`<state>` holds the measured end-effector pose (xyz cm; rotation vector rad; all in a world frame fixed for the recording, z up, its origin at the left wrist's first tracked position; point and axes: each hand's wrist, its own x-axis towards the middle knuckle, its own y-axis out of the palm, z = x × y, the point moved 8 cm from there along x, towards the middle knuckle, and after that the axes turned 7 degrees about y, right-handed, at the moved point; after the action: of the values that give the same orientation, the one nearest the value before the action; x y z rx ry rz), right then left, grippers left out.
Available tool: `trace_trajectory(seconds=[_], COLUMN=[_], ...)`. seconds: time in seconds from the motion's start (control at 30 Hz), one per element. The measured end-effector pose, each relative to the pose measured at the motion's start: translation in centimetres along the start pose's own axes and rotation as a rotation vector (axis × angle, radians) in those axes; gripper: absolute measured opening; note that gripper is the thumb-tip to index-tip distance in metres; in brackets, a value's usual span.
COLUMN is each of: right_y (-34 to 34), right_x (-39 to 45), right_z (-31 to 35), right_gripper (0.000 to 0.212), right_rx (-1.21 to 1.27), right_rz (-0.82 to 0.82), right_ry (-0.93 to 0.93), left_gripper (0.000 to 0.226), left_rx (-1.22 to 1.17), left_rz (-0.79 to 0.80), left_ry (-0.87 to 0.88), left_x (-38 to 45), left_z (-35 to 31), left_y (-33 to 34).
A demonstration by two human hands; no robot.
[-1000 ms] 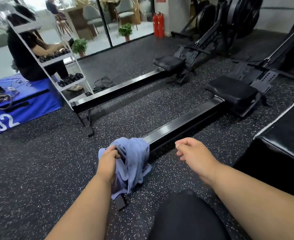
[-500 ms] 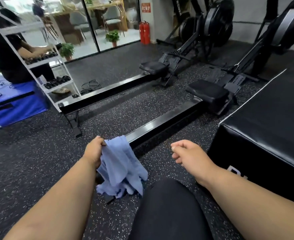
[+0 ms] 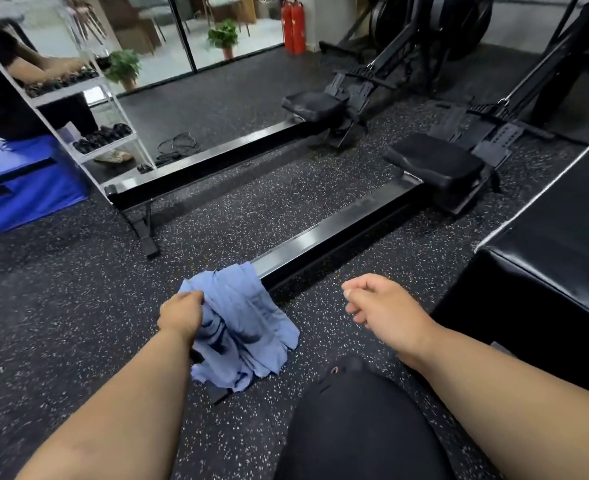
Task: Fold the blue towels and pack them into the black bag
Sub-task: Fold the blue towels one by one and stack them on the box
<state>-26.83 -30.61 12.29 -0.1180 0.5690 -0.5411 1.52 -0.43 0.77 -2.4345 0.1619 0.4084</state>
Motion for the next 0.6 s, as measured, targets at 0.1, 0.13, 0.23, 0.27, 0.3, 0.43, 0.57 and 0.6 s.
trace_trajectory(seconds=[0.1,0.13,0.23,0.27,0.3,0.43,0.57,0.6], right_y=[0.7,0.9,1.6,1.8,1.9,2.0,1.9,1.9], right_x=[1.7,2.2,3.4,3.7,4.0,5.0,5.6,5.6], right_z=[0.2,0.3,0.4,0.3,0.2,-0.4,-0.6,-0.6], right_gripper=[0.014,0.014,0.014,0.014,0.014,0.013,0.013,0.013], right_rx=[-0.02,-0.026,-0.045,-0.043,-0.041,-0.031,-0.006,-0.006], right_rz=[0.009,0.014,0.031,0.036,0.039,0.038,0.026,0.024], right_ry=[-0.003,-0.006,0.002,0.009,0.018,0.037,0.046,0.048], left_gripper=[0.036,0.034,0.022,0.022,0.018,0.018,0.026,0.026], left_rx=[-0.009,-0.019,-0.087,-0.106,-0.117,-0.059,-0.007,0.004], left_rz=[0.098,0.149,0.191,0.202,0.222,0.248,0.275,0.276], left_ry=[0.068,0.102,0.009,-0.029,-0.048,-0.033,-0.012,-0.019], left_x=[2.5,2.9,3.0,2.7,2.5,3.2,3.7,3.5], left_z=[0.4,0.1,0.5,0.7,0.6,0.9,0.8,0.6], left_y=[2.8,3.9,5.8,6.2,6.7,8.3,9.2,9.1])
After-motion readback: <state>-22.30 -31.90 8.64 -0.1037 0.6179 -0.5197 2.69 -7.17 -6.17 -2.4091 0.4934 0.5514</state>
